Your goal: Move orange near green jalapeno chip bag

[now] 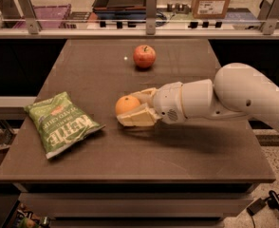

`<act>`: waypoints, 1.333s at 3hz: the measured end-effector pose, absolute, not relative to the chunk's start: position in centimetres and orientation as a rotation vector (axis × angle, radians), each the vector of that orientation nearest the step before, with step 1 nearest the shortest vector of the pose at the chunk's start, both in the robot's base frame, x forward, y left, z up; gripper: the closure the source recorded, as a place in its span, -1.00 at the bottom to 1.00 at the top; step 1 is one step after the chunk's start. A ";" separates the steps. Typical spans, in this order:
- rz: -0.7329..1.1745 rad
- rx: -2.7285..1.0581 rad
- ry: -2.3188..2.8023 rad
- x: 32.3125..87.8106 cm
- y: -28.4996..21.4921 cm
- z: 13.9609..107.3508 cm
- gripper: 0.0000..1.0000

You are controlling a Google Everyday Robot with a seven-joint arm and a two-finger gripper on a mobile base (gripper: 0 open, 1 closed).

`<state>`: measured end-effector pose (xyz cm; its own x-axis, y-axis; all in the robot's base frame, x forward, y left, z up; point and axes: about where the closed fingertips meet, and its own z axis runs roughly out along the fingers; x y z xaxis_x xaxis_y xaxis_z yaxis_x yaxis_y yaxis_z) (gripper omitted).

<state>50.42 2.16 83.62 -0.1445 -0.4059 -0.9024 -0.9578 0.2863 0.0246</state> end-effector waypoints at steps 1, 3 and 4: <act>0.821 -1.256 1.707 50.3 2.4 83.6 0.21; 0.823 -1.264 1.703 50.2 2.7 83.7 -0.72; 0.825 -1.268 1.701 50.1 2.9 83.7 -1.00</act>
Offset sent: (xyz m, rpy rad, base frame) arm -0.0006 0.0016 0.0002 -0.0006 -0.0003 0.0031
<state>50.12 2.91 83.69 -0.1370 -0.4107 -0.9014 -0.9620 0.2722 0.0223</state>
